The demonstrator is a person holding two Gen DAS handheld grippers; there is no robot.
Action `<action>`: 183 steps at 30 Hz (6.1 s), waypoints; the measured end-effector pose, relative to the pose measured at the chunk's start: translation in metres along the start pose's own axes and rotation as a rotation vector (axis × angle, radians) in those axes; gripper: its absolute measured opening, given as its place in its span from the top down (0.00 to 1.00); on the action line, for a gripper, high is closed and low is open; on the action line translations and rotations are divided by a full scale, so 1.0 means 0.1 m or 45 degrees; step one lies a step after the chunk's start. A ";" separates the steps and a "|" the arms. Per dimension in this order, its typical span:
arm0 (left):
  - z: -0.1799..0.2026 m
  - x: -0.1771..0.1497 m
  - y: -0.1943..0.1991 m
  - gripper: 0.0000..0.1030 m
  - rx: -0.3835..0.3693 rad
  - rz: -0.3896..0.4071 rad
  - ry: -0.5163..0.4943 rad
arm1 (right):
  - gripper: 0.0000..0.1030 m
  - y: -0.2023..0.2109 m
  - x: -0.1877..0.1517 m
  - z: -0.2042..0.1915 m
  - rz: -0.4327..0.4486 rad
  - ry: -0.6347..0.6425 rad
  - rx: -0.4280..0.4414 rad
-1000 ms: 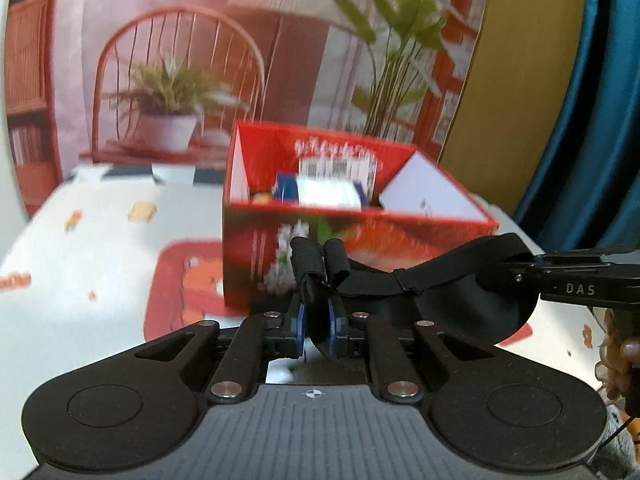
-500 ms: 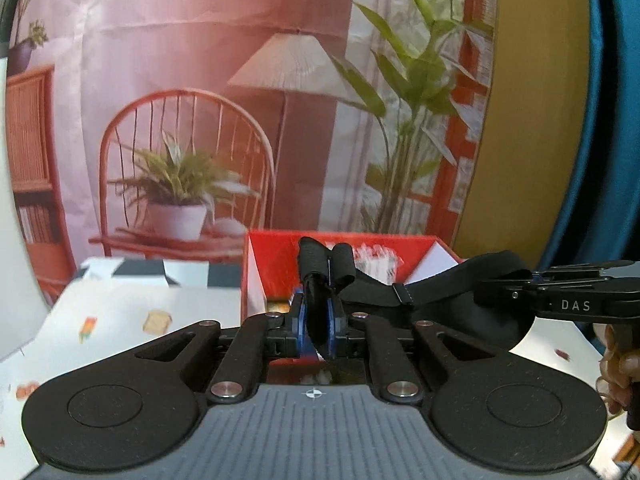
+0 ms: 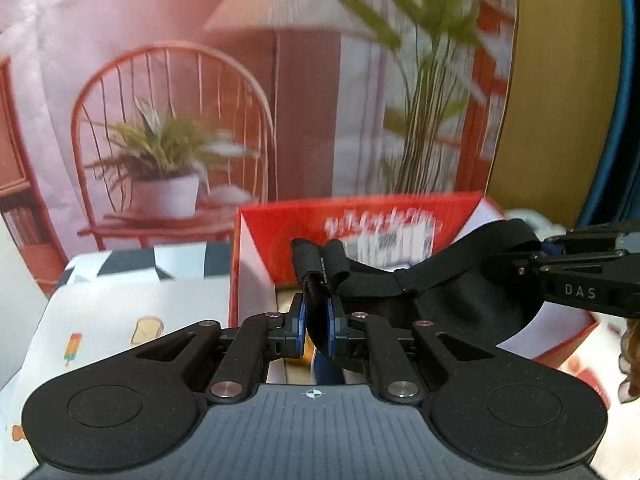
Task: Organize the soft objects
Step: 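Lift the black strap with both grippers and lower it into the box, then open both grippers to release the strap inside the box, then move both grippers down to the green tasseled pouch, then close both grippers on the green tasseled pouch, then lift the green pouch with both grippers and carry it over the box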
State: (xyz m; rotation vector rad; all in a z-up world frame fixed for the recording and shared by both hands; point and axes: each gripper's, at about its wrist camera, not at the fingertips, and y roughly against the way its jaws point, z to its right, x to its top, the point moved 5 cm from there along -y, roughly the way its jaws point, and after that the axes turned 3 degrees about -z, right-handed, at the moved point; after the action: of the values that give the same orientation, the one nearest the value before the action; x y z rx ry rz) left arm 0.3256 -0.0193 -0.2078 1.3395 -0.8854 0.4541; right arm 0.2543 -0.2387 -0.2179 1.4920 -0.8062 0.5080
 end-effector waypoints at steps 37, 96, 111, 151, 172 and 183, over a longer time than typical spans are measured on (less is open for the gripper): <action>0.06 -0.15 -0.13 0.31 -0.002 -0.151 -0.101 | 0.53 -0.21 -0.32 0.10 -0.212 0.001 -0.085; 0.30 -1.72 0.66 0.00 -0.169 -0.184 0.203 | 0.01 0.95 -1.95 -0.62 -0.143 -0.017 0.090; 0.31 -1.86 0.54 0.01 -0.043 -0.268 0.153 | 0.13 0.86 -2.18 -0.74 -0.202 0.059 0.165; 0.78 -1.92 0.20 0.49 -0.643 -0.359 0.341 | 0.41 0.70 -2.24 -0.85 -0.216 0.123 0.258; 0.67 -1.38 0.68 0.49 -0.655 -0.094 0.254 | 0.45 1.04 -1.73 -0.87 0.002 0.200 0.251; 0.59 -0.55 0.95 0.50 -0.629 0.126 0.211 | 0.45 1.26 -0.80 -0.84 0.175 0.283 0.255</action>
State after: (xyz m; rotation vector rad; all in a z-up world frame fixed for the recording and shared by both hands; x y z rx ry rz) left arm 0.2049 -0.0447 -0.1898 0.7980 -0.8587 0.3840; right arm 0.1220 -0.1359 -0.1836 1.5357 -0.7009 0.8633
